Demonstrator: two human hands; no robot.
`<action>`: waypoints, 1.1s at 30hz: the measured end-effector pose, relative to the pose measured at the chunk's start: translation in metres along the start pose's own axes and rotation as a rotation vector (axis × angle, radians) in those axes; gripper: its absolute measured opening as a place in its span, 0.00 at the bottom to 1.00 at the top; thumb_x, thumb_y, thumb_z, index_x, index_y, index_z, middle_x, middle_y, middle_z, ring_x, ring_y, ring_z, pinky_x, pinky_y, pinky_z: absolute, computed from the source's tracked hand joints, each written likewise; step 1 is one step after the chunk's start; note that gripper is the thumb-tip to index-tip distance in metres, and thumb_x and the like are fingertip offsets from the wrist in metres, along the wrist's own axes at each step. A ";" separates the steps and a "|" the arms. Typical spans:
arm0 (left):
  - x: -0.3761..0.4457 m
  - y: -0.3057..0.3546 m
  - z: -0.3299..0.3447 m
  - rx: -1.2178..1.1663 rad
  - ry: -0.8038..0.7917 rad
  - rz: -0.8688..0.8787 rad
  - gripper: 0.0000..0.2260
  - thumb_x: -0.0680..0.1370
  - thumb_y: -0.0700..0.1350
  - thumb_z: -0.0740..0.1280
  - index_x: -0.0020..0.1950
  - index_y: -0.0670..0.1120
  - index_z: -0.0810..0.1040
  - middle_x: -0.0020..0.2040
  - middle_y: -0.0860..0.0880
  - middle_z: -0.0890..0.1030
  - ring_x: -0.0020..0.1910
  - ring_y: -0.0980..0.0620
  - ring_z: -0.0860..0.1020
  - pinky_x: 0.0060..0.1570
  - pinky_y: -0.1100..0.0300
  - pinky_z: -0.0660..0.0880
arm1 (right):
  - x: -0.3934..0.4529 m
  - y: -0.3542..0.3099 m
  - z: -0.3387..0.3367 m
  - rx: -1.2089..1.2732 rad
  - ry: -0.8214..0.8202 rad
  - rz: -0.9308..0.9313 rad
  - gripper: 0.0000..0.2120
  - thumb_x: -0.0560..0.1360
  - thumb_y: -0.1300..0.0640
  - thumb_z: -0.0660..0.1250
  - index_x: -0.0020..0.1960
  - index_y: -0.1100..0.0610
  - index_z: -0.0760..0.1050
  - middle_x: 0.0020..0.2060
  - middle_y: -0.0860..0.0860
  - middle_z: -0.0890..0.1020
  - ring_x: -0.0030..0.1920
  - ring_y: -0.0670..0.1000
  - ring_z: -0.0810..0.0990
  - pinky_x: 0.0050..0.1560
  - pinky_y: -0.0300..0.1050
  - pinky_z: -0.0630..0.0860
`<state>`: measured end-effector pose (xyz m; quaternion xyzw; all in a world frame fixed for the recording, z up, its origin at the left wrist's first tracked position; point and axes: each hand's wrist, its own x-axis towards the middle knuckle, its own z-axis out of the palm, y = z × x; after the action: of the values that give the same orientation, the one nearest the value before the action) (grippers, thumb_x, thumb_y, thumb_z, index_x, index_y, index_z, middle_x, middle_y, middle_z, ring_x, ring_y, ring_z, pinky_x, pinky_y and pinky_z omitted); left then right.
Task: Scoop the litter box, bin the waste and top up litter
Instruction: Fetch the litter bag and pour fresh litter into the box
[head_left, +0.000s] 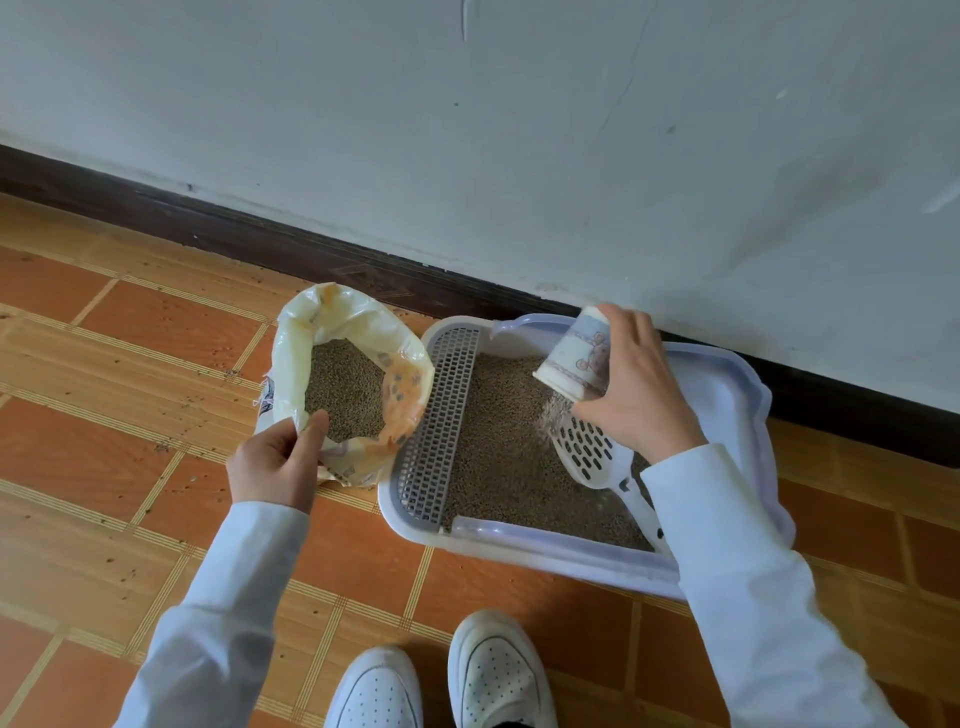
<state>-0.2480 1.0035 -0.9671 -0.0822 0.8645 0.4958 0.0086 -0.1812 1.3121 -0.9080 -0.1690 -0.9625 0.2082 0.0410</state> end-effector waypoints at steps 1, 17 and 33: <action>0.000 0.000 0.000 -0.001 0.000 -0.002 0.25 0.69 0.59 0.64 0.35 0.35 0.78 0.32 0.31 0.78 0.31 0.48 0.72 0.34 0.43 0.75 | 0.000 -0.002 -0.001 -0.011 0.066 -0.030 0.43 0.62 0.64 0.76 0.71 0.57 0.58 0.64 0.55 0.65 0.67 0.54 0.64 0.60 0.42 0.64; 0.002 0.001 -0.004 -0.006 0.035 -0.006 0.23 0.70 0.56 0.64 0.35 0.34 0.78 0.31 0.31 0.78 0.30 0.47 0.72 0.34 0.43 0.74 | 0.017 -0.044 -0.014 0.323 -0.091 0.252 0.45 0.60 0.37 0.77 0.69 0.55 0.63 0.60 0.49 0.69 0.62 0.50 0.70 0.57 0.46 0.70; 0.004 -0.006 -0.015 0.069 0.026 0.083 0.20 0.73 0.54 0.62 0.28 0.40 0.74 0.20 0.44 0.67 0.22 0.50 0.63 0.26 0.59 0.60 | 0.046 -0.180 0.117 -0.226 -0.181 -0.537 0.39 0.66 0.44 0.75 0.66 0.63 0.62 0.60 0.57 0.69 0.60 0.55 0.69 0.61 0.48 0.70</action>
<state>-0.2499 0.9873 -0.9655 -0.0522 0.8837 0.4646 -0.0205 -0.2972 1.1282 -0.9390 0.1071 -0.9896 0.0957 -0.0105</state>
